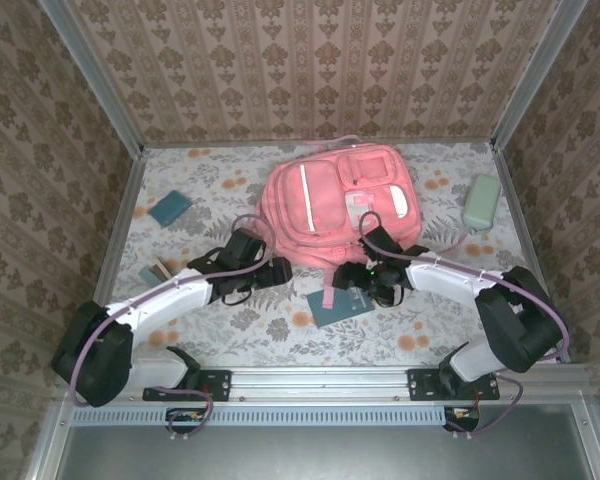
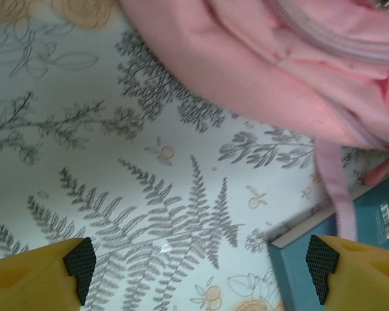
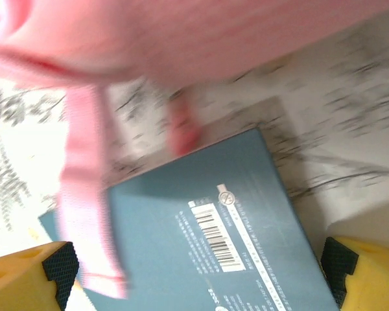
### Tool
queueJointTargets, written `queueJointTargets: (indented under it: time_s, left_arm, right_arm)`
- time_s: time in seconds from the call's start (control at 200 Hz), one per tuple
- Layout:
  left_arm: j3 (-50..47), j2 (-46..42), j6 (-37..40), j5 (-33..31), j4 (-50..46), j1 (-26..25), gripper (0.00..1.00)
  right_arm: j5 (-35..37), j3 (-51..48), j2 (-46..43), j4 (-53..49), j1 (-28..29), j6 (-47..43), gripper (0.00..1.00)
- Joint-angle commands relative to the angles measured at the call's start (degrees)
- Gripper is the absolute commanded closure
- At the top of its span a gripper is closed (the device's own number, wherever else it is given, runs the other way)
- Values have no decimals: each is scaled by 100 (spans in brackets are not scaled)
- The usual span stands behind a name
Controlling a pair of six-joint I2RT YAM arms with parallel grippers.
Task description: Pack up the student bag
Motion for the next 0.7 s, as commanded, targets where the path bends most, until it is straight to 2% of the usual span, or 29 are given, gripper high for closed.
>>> queueJointTargets:
  time_s: [0.0,0.13,0.22,0.45,0.6,0.695]
  left_arm:
    - [-191,-220,-182,-75,-66,-11,12]
    - [-440,-411,-288,-49,-67,-5,13]
    - [-633,-575,-418,21,2,-12,16]
    - [-1206,-858,-886,292,438,-35,27]
    - [-1437,-853,-1079,458,782,-70,34]
    - [-1488,-811,-1110,554,851,-100,37]
  right_arm:
    - [-310,165,98,450,320,794,2]
    - [-578,372,360,654,693,829,7]
    - [-404,560,463,310,863,483,13]
    - [-233,655,579,-169,927,-572,32]
    - [-155,695,858,-303,968,-859,45]
    - [-52,705,1065,-344,1033,-886,47]
